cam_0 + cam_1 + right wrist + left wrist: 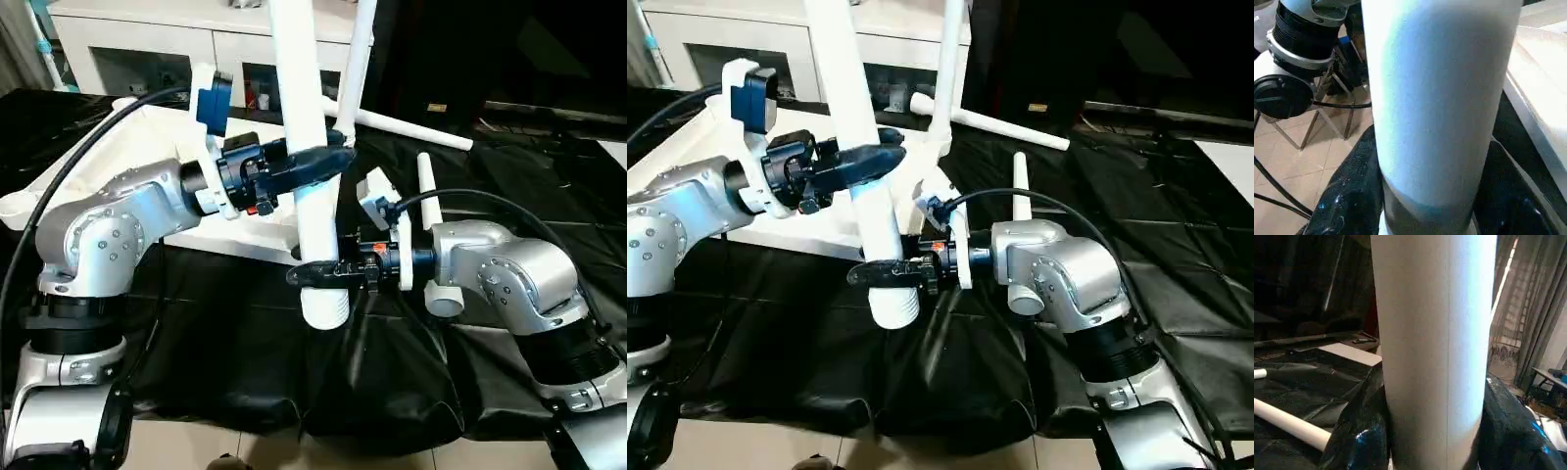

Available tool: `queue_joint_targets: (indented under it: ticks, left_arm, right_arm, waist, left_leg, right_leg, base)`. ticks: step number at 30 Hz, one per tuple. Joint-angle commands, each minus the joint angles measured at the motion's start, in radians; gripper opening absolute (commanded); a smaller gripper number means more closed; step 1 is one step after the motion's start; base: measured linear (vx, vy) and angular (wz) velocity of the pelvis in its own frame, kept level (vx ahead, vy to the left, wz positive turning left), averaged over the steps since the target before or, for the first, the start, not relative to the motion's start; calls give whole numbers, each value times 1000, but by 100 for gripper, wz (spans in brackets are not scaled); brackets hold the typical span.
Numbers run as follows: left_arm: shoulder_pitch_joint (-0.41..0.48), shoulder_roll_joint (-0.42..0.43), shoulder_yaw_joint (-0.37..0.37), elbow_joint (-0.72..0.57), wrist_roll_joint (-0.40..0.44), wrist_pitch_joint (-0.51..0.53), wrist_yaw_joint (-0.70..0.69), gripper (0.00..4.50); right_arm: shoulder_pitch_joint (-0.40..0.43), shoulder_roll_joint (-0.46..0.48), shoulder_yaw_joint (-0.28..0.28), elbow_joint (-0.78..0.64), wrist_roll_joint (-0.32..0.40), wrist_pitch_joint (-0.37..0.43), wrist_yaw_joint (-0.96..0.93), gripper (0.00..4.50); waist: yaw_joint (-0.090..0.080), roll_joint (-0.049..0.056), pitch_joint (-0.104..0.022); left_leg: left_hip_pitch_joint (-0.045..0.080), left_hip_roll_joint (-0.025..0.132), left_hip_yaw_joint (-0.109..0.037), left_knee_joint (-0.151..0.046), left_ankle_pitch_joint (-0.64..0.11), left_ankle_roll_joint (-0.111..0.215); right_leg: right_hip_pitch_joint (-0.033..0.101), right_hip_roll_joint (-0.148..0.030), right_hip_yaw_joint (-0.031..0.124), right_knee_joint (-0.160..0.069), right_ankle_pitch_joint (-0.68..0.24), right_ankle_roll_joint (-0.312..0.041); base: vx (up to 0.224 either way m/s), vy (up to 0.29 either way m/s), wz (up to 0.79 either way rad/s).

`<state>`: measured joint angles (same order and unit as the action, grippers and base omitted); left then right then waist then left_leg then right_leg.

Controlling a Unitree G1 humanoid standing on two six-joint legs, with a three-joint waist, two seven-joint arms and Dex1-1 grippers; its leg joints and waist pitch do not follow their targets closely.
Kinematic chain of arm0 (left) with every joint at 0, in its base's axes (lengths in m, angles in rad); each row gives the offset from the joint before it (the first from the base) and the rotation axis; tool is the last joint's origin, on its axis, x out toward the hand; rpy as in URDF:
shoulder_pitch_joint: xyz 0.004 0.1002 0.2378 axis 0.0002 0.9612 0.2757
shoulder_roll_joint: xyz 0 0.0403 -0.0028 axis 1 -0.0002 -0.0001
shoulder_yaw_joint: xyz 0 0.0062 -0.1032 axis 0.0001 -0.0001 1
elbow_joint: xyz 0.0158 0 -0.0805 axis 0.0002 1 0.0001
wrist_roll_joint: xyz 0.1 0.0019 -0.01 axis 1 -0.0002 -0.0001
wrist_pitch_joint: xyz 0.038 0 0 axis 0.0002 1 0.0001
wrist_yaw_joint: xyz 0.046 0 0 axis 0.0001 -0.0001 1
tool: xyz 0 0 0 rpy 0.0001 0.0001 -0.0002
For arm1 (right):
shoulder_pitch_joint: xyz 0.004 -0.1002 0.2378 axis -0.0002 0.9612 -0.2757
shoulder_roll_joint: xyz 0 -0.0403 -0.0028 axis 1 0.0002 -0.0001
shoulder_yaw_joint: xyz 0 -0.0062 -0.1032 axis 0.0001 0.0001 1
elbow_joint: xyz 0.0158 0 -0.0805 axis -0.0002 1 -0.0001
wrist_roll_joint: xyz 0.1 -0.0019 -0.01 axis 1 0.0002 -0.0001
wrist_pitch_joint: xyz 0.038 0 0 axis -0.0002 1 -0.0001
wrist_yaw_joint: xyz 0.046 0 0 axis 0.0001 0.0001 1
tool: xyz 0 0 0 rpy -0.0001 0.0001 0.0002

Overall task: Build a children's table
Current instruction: Rotate table base

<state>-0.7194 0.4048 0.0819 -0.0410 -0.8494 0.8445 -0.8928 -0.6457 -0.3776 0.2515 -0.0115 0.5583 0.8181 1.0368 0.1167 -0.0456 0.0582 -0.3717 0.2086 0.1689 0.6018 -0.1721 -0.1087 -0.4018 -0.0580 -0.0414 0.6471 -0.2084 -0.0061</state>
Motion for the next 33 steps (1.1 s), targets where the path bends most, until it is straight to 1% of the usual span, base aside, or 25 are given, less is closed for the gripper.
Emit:
queue_joint_targets:
  ticks: [1, 2, 3, 4, 5, 6, 8, 9, 12, 20, 24, 32, 33]
  left_arm:
    - [-33, 9, 7, -6, 8, -20, -13, 186]
    - [-34, 14, 4, -8, 9, -21, -21, 185]
    - [-33, 20, -1, -13, 10, -20, -29, 184]
    - [-33, 23, -5, -15, 10, -19, -35, 184]
    - [-33, 23, -5, -15, 10, -18, -35, 184]
    - [-32, 30, -16, -19, 14, -17, -46, 184]
    - [-31, 41, -35, -24, 24, -16, -66, 184]
    - [-32, 45, -43, -25, 26, -14, -73, 184]
    - [-33, 49, -51, -29, 26, -10, -82, 184]
    - [-40, 50, -74, -41, 19, 0, -112, 182]
    - [-43, 53, -84, -50, 12, 0, -141, 182]
    - [-49, 50, -80, -48, 11, -8, -150, 182]
    - [-49, 50, -80, -48, 11, -8, -150, 182]
  right_arm:
    - [-1, 1, 1, 8, 4, -11, 20, 258]
    - [-4, 4, -3, 11, 8, -12, 25, 261]
    - [-5, 1, -1, 9, 8, -20, 36, 278]
    - [-6, -1, 1, 7, 7, -26, 44, 291]
    - [-7, -2, 2, 7, 7, -27, 45, 291]
    - [-7, -7, 10, 6, -1, -41, 56, 300]
    - [-9, -14, 20, 4, -7, -52, 70, 321]
    - [-10, -18, 24, -1, -6, -53, 83, 327]
    - [-11, -22, 27, -6, -2, -52, 96, 329]
    - [-22, -19, 32, 8, -10, -60, 116, 329]
    - [-31, -16, 33, 22, -5, -60, 125, 329]
    - [-33, -17, 31, 34, -4, -51, 142, 329]
    - [-33, -17, 31, 34, -4, -51, 142, 312]
  waist:
    - [4, 8, -76]
    - [4, 8, -76]
    - [3, 8, -76]
    - [3, 5, -76]
    - [4, 6, -76]
    - [4, 7, -77]
    - [4, 4, -76]
    - [4, 5, -76]
    - [4, 6, -75]
    - [4, 6, -76]
    - [4, 7, -75]
    - [4, 5, -76]
    - [4, 5, -76]
  left_leg:
    - [8, 8, 2, -60, -93, -16]
    - [9, 8, 2, -60, -98, -14]
    - [8, 8, 2, -60, -100, -13]
    - [8, 8, 3, -61, -96, -12]
    - [8, 9, 2, -60, -93, -13]
    - [8, 9, 2, -60, -88, -11]
    - [8, 9, 3, -60, -89, -7]
    - [9, 9, 2, -60, -88, -7]
    - [9, 10, 3, -61, -97, -10]
    - [8, 9, 3, -60, -89, -6]
    - [9, 9, 3, -60, -93, -8]
    - [8, 9, 3, -59, -87, -5]
    - [8, 9, 3, -59, -88, -6]
  right_leg:
    - [63, -59, 38, -61, 3, -199]
    - [63, -59, 38, -61, -4, -199]
    - [63, -59, 38, -61, -6, -199]
    - [64, -59, 38, -61, -3, -197]
    - [64, -59, 38, -60, -1, -197]
    - [64, -59, 37, -59, 8, -198]
    - [63, -59, 37, -60, 5, -198]
    - [63, -59, 37, -60, 2, -197]
    - [63, -60, 38, -61, -16, -194]
    - [63, -59, 38, -59, 0, -204]
    - [62, -60, 37, -60, -12, -203]
    - [64, -60, 37, -58, 8, -210]
    - [63, -60, 37, -59, 5, -210]
  base:
    - [0, 0, 0]
    - [0, 0, 0]
    - [0, 0, 0]
    - [0, 0, 0]
    - [0, 0, 0]
    - [0, 0, 0]
    - [0, 0, 0]
    - [0, 0, 0]
    - [0, 0, 0]
    - [0, 0, 0]
    - [0, 0, 0]
    - [0, 0, 0]
    - [0, 0, 0]
